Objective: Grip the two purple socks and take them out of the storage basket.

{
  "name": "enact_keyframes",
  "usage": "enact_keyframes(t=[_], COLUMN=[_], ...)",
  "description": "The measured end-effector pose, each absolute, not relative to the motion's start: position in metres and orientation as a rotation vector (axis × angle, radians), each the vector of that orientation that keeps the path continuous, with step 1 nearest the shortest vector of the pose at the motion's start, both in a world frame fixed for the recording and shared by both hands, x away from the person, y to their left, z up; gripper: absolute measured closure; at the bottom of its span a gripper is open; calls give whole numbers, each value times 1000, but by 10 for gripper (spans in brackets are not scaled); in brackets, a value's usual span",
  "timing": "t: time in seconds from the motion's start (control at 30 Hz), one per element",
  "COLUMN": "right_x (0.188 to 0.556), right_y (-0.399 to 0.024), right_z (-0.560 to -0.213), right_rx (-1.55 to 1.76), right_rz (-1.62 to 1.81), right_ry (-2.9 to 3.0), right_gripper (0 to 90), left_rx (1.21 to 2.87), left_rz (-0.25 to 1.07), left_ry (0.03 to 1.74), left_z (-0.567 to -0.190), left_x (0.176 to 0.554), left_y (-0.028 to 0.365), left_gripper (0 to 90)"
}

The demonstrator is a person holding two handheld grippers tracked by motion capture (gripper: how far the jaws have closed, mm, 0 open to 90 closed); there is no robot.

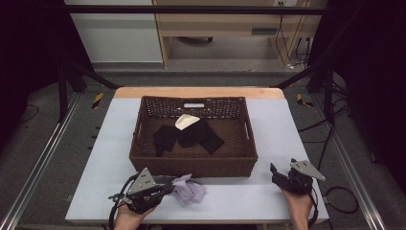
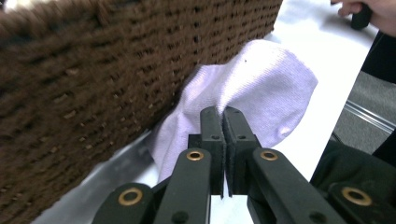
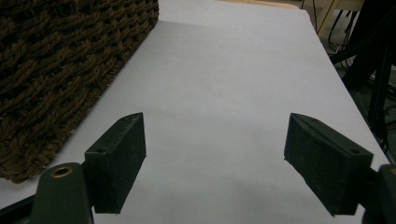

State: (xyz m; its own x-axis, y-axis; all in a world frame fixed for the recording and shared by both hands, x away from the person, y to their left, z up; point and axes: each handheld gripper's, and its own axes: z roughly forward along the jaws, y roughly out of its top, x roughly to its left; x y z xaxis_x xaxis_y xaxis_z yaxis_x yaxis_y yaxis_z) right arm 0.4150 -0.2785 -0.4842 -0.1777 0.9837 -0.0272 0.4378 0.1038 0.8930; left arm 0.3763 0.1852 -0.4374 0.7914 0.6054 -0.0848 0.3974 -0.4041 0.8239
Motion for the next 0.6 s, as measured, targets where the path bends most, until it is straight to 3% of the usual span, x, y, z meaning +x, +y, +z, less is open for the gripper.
enact_keyframes(t=[0.17, 0.23, 0.27, 0.4, 0.6], right_x=[416, 415, 415, 415, 415], right_y=[-279, -279, -279, -279, -280], right_z=[-484, -484, -484, -484, -484], right_rx=[1405, 1404, 1404, 1405, 1406], right_rz=[1025, 1026, 1025, 1028, 1034], right_ry=[1710, 1709, 1710, 1707, 1701], right_gripper=[209, 209, 209, 209, 208], left_rx=[2051, 2050, 2045, 2011, 1968], left_rz=[258, 256, 261, 261, 284], left_ry=[768, 786, 818, 868, 924], left_z=[-440, -440, -441, -438, -434], left_x=[378, 379, 379, 378, 375], left_y=[186, 188, 189, 195, 212], left_gripper=[846, 767, 672, 468, 329])
